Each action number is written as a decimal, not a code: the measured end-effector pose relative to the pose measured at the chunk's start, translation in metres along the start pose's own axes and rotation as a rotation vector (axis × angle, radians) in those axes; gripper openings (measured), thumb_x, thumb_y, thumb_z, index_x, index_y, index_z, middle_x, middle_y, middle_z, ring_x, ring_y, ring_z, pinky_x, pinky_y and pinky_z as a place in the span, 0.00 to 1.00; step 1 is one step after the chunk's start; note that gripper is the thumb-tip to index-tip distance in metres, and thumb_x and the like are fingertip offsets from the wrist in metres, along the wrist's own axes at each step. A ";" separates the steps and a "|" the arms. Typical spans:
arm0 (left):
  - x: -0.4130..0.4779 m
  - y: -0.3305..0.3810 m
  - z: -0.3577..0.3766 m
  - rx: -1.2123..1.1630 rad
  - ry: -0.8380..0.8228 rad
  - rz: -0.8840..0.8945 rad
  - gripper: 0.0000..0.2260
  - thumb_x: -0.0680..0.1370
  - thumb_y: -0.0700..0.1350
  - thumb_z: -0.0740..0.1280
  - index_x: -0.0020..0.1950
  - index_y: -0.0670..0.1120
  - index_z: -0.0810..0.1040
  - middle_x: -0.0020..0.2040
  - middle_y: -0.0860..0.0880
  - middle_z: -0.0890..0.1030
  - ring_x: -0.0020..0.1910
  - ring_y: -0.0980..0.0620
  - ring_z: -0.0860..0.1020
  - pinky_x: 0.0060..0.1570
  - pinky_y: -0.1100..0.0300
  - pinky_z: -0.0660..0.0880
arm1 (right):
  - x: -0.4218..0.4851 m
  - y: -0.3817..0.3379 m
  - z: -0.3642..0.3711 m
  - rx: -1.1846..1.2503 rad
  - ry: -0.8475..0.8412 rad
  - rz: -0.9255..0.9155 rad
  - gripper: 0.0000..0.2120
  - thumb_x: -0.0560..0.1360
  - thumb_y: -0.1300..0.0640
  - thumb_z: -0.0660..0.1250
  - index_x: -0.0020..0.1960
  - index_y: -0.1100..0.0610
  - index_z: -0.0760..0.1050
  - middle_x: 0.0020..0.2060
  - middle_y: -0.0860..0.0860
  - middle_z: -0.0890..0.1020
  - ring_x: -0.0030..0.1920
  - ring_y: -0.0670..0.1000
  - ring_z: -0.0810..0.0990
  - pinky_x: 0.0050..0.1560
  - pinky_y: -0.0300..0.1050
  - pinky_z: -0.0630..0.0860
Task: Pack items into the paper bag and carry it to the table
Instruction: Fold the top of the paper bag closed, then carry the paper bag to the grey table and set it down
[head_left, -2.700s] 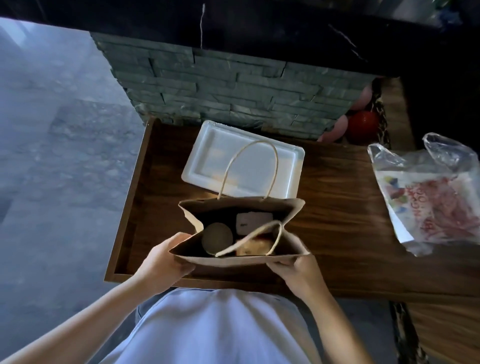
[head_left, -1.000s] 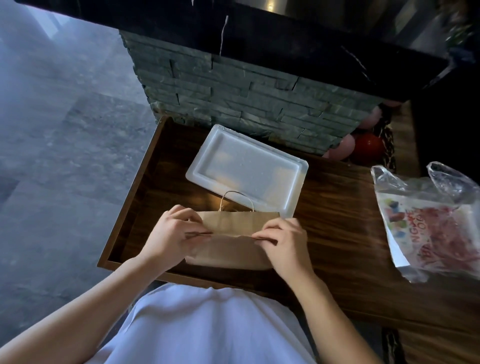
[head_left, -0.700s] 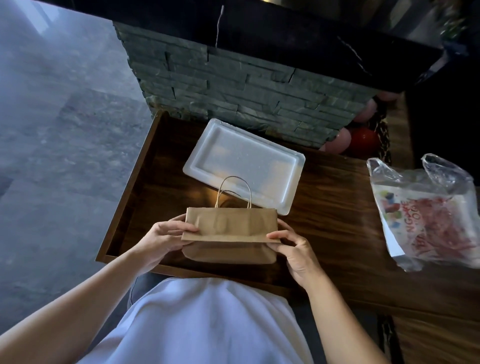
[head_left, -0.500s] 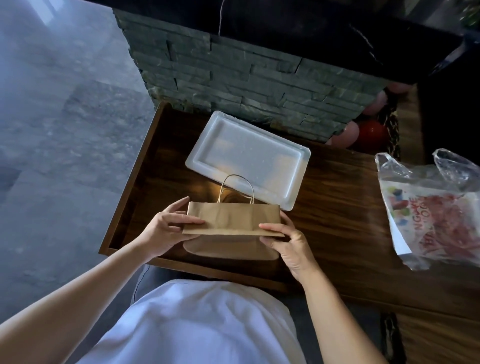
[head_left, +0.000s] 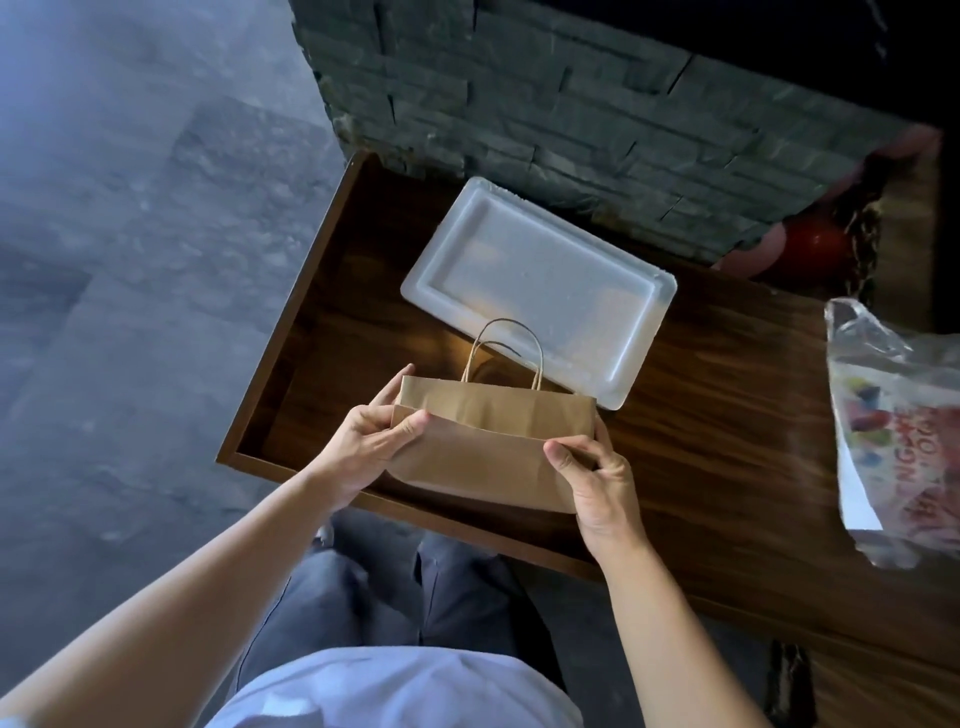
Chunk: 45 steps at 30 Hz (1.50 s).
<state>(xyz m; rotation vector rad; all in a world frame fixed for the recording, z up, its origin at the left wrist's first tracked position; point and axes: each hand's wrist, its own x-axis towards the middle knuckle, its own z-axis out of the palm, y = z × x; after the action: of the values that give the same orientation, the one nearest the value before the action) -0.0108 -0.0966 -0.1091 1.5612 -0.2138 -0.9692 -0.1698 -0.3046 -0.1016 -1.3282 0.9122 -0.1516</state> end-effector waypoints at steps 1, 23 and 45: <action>-0.001 -0.002 0.001 -0.010 0.003 0.005 0.23 0.74 0.50 0.69 0.44 0.27 0.80 0.68 0.68 0.69 0.78 0.62 0.54 0.72 0.44 0.67 | -0.002 -0.001 0.002 0.014 0.009 0.009 0.15 0.56 0.38 0.79 0.34 0.47 0.85 0.66 0.67 0.75 0.67 0.64 0.74 0.66 0.58 0.74; -0.415 -0.021 -0.233 -0.351 0.848 0.578 0.30 0.72 0.52 0.72 0.35 0.24 0.66 0.45 0.64 0.83 0.74 0.57 0.66 0.63 0.48 0.64 | -0.246 -0.053 0.358 0.044 -0.855 -0.303 0.05 0.63 0.59 0.76 0.29 0.56 0.83 0.55 0.36 0.85 0.75 0.53 0.67 0.74 0.70 0.58; -0.908 -0.272 -0.385 -0.415 1.849 0.475 0.18 0.65 0.32 0.68 0.49 0.50 0.85 0.71 0.56 0.74 0.74 0.59 0.65 0.64 0.60 0.67 | -0.683 0.169 0.794 -0.369 -1.932 -0.063 0.09 0.65 0.54 0.76 0.37 0.60 0.84 0.68 0.44 0.76 0.71 0.41 0.71 0.60 0.48 0.71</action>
<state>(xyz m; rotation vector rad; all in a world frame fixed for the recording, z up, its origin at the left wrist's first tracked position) -0.4283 0.8268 0.0319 1.3401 0.8262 0.9218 -0.1747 0.7454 0.0500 -1.1560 -0.7895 1.1338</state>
